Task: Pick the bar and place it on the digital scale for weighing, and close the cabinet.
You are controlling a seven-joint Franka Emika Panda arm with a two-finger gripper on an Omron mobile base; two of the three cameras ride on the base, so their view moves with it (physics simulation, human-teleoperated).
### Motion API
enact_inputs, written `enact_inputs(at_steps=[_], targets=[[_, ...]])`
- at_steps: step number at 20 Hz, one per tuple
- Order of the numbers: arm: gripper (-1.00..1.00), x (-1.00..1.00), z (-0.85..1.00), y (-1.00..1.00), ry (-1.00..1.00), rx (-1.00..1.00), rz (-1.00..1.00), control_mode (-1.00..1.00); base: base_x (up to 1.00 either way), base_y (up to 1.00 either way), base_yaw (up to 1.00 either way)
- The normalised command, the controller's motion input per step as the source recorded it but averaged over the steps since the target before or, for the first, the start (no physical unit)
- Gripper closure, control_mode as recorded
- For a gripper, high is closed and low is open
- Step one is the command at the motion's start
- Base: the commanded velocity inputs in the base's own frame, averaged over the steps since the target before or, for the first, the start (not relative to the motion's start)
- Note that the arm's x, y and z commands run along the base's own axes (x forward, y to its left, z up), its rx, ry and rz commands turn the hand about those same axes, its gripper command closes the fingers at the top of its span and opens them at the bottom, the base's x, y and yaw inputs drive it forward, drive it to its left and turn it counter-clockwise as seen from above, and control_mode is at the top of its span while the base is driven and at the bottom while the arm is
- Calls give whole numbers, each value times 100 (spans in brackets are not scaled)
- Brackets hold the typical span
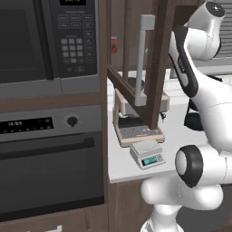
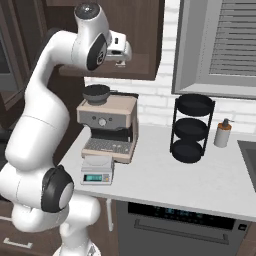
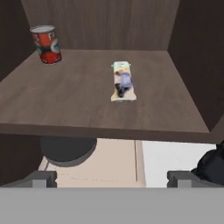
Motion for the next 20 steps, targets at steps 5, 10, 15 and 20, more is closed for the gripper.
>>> enact_inputs(at_steps=[5,10,15,20], targets=[[-100,40,-17,0,0,0,0,-100,0,0,0],[-100,47,0,0,7,0,0,-100,0,0,0],[-100,42,0,0,0,0,0,-100,0,0,0],[-100,30,0,0,0,0,0,-100,0,0,0]])
